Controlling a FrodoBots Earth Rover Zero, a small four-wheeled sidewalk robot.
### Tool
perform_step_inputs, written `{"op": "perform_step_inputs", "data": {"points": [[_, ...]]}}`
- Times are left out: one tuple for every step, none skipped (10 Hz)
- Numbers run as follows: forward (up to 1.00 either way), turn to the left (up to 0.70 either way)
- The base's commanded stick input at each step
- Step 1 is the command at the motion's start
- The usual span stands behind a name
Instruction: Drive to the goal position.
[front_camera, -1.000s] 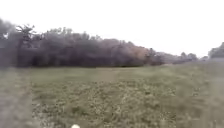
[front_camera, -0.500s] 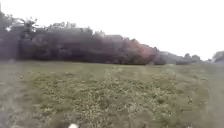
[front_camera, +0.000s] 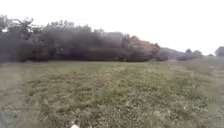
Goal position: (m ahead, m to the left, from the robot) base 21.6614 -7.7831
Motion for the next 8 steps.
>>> {"op": "perform_step_inputs", "data": {"points": [[0.00,0.00],[0.00,0.00],[0.00,0.00],[1.00,0.00],[1.00,0.00],[1.00,0.00],[1.00,0.00],[1.00,0.00]]}}
